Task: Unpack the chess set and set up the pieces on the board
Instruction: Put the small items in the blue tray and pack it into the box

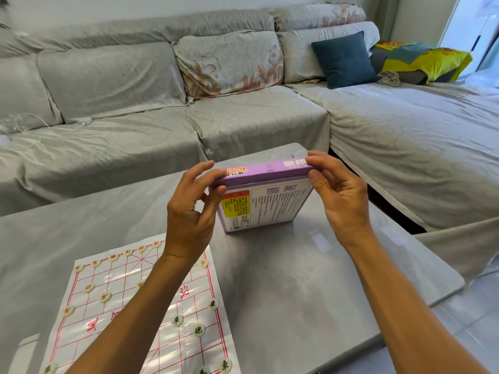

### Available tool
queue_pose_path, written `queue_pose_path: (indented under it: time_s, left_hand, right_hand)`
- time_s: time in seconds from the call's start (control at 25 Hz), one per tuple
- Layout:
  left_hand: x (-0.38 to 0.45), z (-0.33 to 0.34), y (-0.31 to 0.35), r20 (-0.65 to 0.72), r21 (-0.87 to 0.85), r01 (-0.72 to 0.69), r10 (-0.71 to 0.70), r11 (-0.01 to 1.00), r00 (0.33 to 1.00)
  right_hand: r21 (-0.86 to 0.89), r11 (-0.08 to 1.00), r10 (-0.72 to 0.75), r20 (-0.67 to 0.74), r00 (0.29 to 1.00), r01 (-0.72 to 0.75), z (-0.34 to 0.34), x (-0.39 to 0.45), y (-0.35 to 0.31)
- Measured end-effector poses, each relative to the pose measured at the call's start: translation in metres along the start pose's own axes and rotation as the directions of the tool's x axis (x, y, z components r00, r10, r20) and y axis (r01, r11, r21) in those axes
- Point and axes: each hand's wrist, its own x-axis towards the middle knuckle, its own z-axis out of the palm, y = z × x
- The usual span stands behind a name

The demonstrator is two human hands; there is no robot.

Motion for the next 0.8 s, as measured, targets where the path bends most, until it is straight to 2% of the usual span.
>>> queue_pose_path:
  time_s: [0.24,0.44,0.64,0.8]
  left_hand:
    - [-0.0020,0.0004,0.0016,-0.038,-0.103,0.124,-0.128,0.987,0.991]
    - [0.0004,0.0021,0.0019,-0.033,-0.086,0.120,-0.123,0.989,0.992]
    - [0.0028,0.0061,0.0032,-0.177,0.050,0.092,-0.082,0.995,0.981]
    - [0.0074,-0.0011,0.0025,-0.164,0.011,0.133,-0.130,0.991,0.978]
  right_hand:
    - [-0.029,1.000,0.005,0.049,0.999,-0.003,0.0013,-0.0023,-0.0037]
    - [-0.183,0.982,-0.051,0.006,0.999,0.051,0.0031,-0.0024,0.0006]
    - [-0.313,0.937,-0.179,-0.053,0.982,0.154,0.0059,-0.0044,-0.0008]
    - [-0.349,0.918,-0.219,-0.042,0.975,0.191,0.0085,-0.0045,0.0008]
